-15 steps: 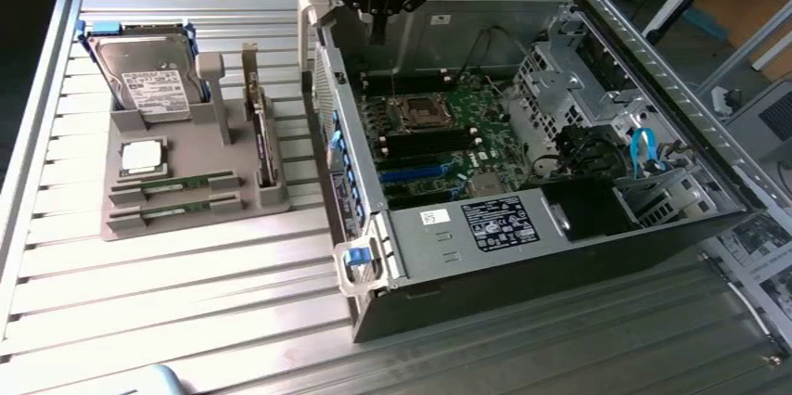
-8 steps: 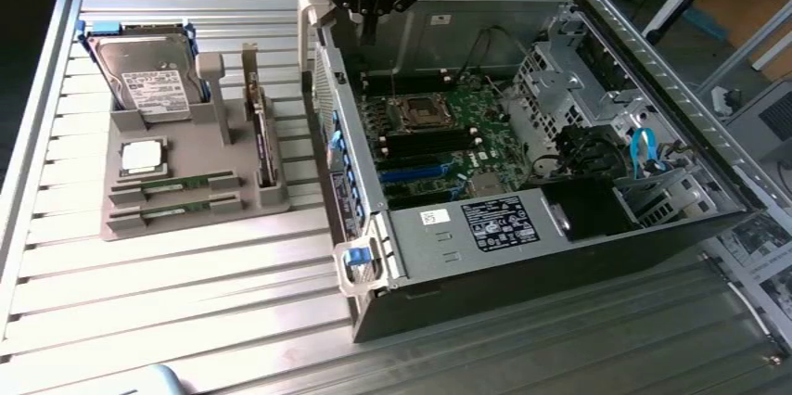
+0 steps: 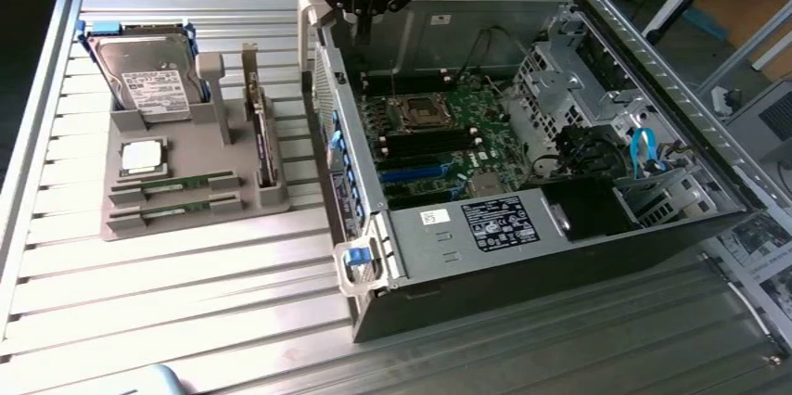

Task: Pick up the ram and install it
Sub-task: 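Reach for the ram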

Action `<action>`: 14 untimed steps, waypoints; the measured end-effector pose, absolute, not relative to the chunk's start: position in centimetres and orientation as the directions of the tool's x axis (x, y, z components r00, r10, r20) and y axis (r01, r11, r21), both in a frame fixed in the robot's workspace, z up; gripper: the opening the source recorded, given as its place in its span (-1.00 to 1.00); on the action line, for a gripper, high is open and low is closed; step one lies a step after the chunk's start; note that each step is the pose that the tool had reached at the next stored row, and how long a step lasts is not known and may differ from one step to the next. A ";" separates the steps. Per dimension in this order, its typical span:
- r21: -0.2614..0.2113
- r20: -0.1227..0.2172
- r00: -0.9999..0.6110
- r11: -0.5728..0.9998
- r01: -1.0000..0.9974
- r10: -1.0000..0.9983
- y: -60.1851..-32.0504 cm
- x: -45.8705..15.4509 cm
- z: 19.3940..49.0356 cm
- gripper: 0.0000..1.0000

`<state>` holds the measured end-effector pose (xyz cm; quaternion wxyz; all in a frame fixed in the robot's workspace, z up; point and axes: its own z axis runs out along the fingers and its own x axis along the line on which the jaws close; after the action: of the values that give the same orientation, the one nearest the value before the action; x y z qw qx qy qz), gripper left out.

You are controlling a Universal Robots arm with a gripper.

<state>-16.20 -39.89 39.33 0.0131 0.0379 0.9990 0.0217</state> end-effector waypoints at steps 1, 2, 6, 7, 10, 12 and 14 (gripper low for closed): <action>0.044 -0.024 -0.997 0.996 0.075 0.076 -39.9 -16.3 39.3 -0.79; 0.044 -0.024 -0.997 0.996 0.075 0.076 -39.9 -16.4 39.3 -0.79; 0.044 -0.024 -0.997 0.996 0.075 0.076 -39.9 -16.9 39.3 -0.79; 0.044 -0.024 -0.997 0.996 0.075 0.076 -39.9 -17.0 39.3 -0.79; 0.044 -0.025 -0.997 0.996 0.075 0.076 -39.9 -17.3 39.3 -0.79; 0.044 -0.025 -0.997 0.996 0.075 0.076 -39.9 -17.5 39.3 -0.79; 0.044 -0.024 -0.997 0.996 0.075 0.076 -39.9 -17.7 39.3 -0.79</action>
<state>-17.69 -39.89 39.33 0.0131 0.0378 0.9990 0.0217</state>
